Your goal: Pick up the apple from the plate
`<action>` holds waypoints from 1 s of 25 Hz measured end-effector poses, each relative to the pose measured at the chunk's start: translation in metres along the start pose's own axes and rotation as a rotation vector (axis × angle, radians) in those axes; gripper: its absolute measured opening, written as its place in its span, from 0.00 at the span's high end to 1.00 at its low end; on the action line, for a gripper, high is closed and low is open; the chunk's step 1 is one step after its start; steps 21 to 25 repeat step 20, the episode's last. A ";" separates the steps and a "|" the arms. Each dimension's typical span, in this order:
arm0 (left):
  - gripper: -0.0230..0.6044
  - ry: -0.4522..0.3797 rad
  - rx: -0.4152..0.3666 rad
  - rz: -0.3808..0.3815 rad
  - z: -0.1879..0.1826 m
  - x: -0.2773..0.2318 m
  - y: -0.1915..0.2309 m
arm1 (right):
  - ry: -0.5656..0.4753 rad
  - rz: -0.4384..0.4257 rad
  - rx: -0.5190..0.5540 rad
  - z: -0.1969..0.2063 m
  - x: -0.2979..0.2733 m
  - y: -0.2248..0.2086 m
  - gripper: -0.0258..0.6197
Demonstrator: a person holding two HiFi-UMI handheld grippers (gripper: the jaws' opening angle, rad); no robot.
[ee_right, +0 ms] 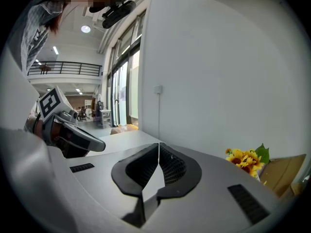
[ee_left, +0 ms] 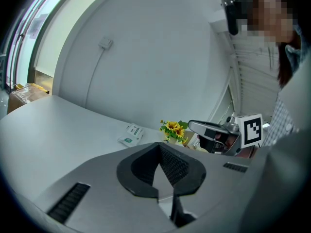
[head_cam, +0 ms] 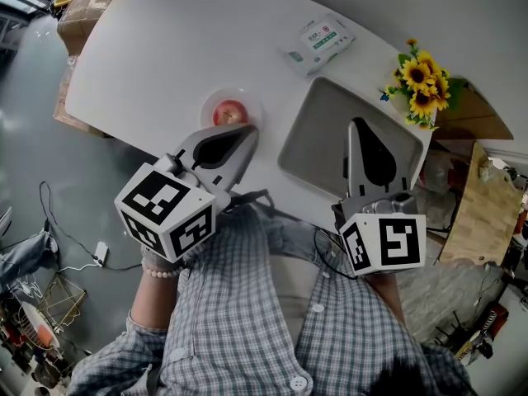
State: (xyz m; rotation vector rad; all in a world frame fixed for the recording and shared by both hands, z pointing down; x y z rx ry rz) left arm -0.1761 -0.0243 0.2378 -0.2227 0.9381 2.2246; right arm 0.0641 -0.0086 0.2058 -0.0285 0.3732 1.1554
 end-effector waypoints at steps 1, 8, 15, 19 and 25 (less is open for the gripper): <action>0.95 0.000 0.001 0.001 0.000 0.000 0.000 | 0.000 -0.001 -0.001 0.000 0.000 0.000 0.92; 0.95 0.001 0.006 0.012 0.000 0.001 0.000 | 0.004 -0.004 0.001 -0.001 0.001 0.003 0.92; 0.95 0.002 0.004 0.015 0.000 0.000 -0.001 | 0.007 -0.007 0.001 0.000 0.000 0.003 0.92; 0.95 0.003 0.005 0.016 0.000 -0.003 0.000 | 0.010 -0.013 -0.001 0.002 -0.002 0.001 0.92; 0.95 0.004 0.006 0.016 0.000 -0.004 0.000 | 0.011 -0.014 -0.002 0.002 -0.003 0.001 0.92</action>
Point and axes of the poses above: the fingertips, and each gripper's own axes: x backward along the fingers, y to its left, z out of its underside, the point moved 10 cm from there along x, backward along the fingers, and after that the axes turned 8 degrees about x, right-handed, at the moved point
